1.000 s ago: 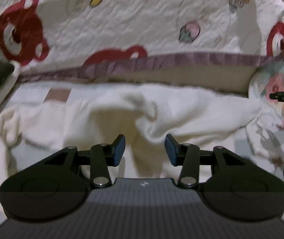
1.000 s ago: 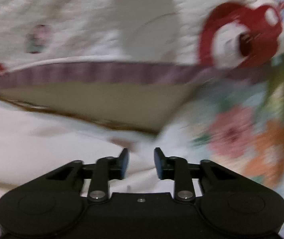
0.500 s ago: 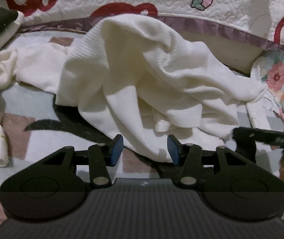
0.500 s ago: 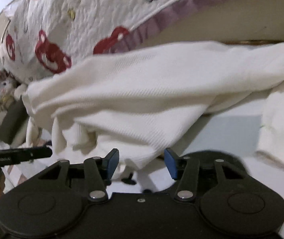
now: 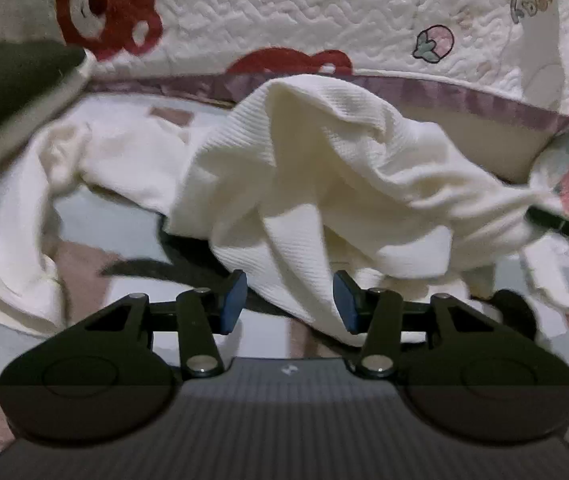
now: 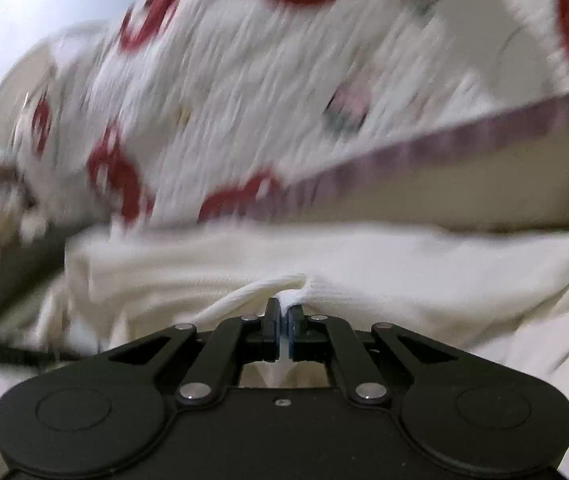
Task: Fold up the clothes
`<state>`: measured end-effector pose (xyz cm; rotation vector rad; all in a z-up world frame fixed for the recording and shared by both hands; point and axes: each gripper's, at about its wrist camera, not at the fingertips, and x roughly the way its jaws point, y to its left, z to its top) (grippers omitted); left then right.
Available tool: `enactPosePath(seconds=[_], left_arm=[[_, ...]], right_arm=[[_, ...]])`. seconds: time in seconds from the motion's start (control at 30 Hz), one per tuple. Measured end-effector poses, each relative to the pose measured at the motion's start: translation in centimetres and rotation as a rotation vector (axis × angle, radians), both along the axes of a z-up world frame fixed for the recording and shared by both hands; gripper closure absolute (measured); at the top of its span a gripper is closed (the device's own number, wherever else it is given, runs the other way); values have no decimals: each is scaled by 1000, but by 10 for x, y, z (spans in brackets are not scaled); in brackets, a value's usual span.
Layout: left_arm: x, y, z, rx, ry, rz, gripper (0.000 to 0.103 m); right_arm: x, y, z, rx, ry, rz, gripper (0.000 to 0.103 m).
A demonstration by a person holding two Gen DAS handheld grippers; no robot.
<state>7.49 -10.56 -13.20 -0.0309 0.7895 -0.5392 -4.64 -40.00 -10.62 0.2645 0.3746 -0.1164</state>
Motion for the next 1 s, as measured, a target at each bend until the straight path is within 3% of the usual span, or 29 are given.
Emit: enactPosePath(seconds=[0.17,0.27,0.43,0.57,0.6,0.67,0.7,0.83,0.93,1.0], left_arm=[[7,-20,-12,61,14,-33,54],[12,-32,-19,97,22,-53,53],[19,-52,-30,157,36,-86,52],[24,-51,-34,150,42,-66,46],[26,-51,-35,149,42,-62,48],[25,-48,-31,165,5,-69,95],[25,-47,-29,173,-15,-72,101],[22,-33,14,201,-221,-4,102],[43,-23,49,194,-338,101,101],[77,-8,61,95,-292,190,101]], right_arm=[[-15,-47,32,42,-88,-129,99],[-17,-65,36,85,-92,-160,99],[-27,-65,40,40,-97,-172,99],[-32,-61,50,26,-122,-160,98],[-34,-59,54,26,-132,-157,99],[-36,-57,60,21,-145,-156,98],[-38,-56,64,18,-152,-158,98],[-32,-60,74,-32,-142,-141,99],[6,-81,78,-86,-93,-113,99],[44,-103,72,-97,1,-184,93]])
